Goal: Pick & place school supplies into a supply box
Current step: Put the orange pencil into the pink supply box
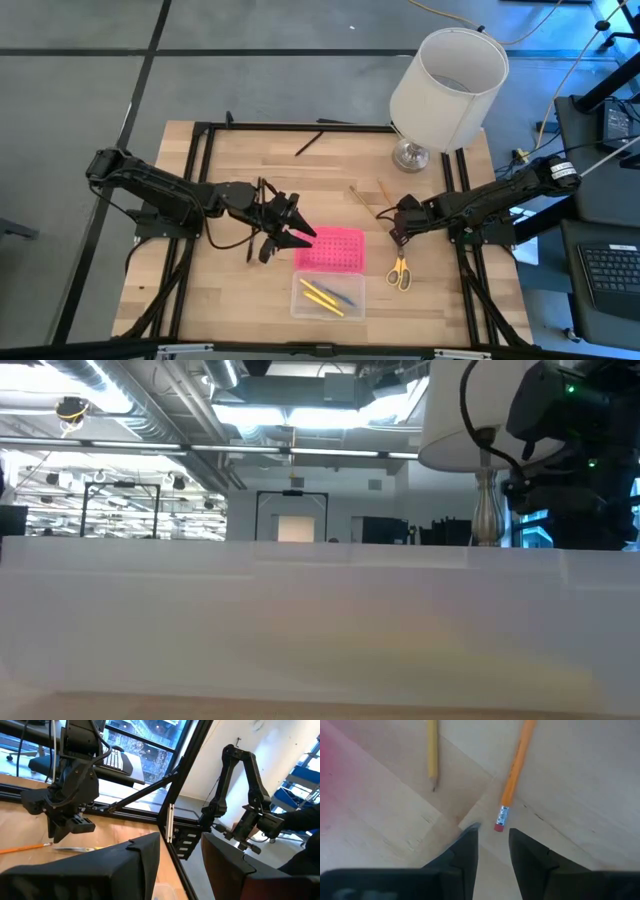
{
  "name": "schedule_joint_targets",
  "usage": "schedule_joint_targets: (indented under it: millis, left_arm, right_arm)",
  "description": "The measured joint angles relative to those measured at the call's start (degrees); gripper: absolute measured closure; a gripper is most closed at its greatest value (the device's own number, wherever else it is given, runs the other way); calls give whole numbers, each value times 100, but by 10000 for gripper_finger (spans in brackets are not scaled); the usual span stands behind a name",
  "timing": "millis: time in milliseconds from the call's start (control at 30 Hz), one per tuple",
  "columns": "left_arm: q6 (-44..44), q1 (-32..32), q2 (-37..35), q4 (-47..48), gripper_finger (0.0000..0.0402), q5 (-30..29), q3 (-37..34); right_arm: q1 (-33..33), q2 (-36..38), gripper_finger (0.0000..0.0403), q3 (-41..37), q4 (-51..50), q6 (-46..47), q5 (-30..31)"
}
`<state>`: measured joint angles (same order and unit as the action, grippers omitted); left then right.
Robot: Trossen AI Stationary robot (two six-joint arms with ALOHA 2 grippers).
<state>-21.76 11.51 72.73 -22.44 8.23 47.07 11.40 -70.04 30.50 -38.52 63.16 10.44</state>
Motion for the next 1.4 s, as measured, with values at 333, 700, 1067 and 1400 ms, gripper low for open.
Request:
schedule_joint_targets:
  millis: [333,700,1067,1400]
  left_arm:
    - [-2,0,2,2,265,0,0]
    - [43,0,2,2,265,-2,0]
    - [67,0,2,2,265,-2,0]
    - [96,0,4,2,265,-2,0]
  right_arm:
    - [-286,0,288,0,-2,-197,11]
    - [-337,0,288,0,9,-329,-114]
    - [-337,0,288,0,11,-344,-141]
    - [-337,0,307,0,11,-326,-146]
